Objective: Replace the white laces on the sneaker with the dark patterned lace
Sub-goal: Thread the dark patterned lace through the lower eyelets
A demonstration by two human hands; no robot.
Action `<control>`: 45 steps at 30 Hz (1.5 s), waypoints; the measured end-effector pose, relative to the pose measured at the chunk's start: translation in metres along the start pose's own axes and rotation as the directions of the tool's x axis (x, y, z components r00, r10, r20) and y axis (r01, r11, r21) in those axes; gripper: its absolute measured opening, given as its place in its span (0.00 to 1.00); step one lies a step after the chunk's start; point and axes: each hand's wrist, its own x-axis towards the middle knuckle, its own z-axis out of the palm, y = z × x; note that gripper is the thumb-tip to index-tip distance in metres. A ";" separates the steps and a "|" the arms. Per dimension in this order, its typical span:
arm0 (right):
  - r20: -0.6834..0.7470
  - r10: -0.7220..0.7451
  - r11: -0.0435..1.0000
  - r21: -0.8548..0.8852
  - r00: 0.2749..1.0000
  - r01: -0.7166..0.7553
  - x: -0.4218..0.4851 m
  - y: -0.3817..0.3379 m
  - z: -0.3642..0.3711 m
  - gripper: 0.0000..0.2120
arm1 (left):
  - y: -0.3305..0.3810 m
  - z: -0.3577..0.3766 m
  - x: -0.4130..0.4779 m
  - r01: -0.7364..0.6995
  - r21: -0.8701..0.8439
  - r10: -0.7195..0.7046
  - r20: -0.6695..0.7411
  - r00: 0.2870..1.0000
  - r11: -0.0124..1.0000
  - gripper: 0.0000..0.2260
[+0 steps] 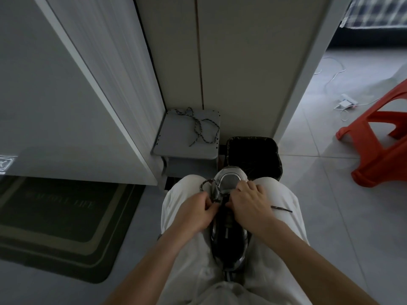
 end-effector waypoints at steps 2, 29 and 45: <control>-0.079 -0.004 1.000 0.019 0.997 0.005 -0.014 0.007 -0.007 0.10 | -0.005 -0.003 0.000 0.037 -0.033 -0.038 -0.031 0.999 0.999 0.11; 0.159 0.392 -0.216 0.973 0.906 -0.077 -0.108 0.074 -0.049 0.11 | 0.039 -0.071 -0.043 -0.252 -0.549 0.092 -0.302 0.949 0.797 0.21; -0.104 0.178 -0.490 0.853 0.978 0.180 -0.053 0.026 -0.115 0.11 | 0.077 -0.076 -0.041 -0.513 -0.605 0.290 -0.433 0.854 0.609 0.16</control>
